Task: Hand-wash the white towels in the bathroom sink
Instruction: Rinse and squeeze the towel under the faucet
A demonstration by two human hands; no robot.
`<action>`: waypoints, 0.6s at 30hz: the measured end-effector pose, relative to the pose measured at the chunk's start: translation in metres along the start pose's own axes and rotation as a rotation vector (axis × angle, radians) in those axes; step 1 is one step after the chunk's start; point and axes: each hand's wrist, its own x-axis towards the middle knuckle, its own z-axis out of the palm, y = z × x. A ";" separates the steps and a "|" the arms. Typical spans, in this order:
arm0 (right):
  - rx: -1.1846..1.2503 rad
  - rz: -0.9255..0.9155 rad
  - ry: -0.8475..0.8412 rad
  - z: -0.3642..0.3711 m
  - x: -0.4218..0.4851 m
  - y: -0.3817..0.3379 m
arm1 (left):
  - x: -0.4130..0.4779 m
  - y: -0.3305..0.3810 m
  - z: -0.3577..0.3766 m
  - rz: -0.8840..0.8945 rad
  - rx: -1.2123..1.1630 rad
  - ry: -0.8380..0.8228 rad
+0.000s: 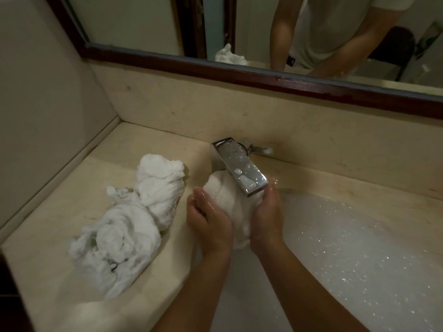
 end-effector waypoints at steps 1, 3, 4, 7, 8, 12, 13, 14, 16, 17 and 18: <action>0.006 0.003 0.000 0.000 0.000 0.003 | 0.000 -0.001 -0.002 0.003 0.001 -0.001; 0.025 0.000 0.005 0.000 -0.001 0.004 | 0.000 -0.002 -0.004 -0.001 0.001 -0.002; 0.031 -0.002 0.000 -0.001 -0.002 0.004 | -0.001 -0.002 -0.004 -0.008 -0.009 -0.006; 0.052 0.007 -0.004 -0.008 -0.001 -0.003 | -0.005 0.000 -0.003 -0.013 -0.049 -0.022; 0.051 0.003 -0.005 -0.011 -0.001 -0.004 | -0.007 0.000 -0.001 -0.015 -0.056 -0.024; 0.040 -0.057 0.033 -0.018 0.002 -0.003 | -0.013 0.001 0.005 -0.044 -0.071 -0.033; 0.041 -0.070 0.031 -0.019 0.001 -0.002 | -0.014 0.001 0.006 -0.056 -0.068 -0.037; 0.043 -0.077 0.019 -0.019 0.001 -0.001 | -0.016 0.002 0.007 -0.071 -0.063 -0.040; 0.042 -0.093 -0.004 -0.021 -0.002 0.001 | -0.019 0.002 0.007 -0.106 -0.065 -0.044; 0.040 -0.104 -0.015 -0.022 -0.004 0.002 | -0.021 0.002 0.007 -0.114 -0.064 -0.050; 0.031 -0.117 -0.022 -0.024 -0.005 0.002 | -0.022 0.003 0.006 -0.111 -0.058 -0.063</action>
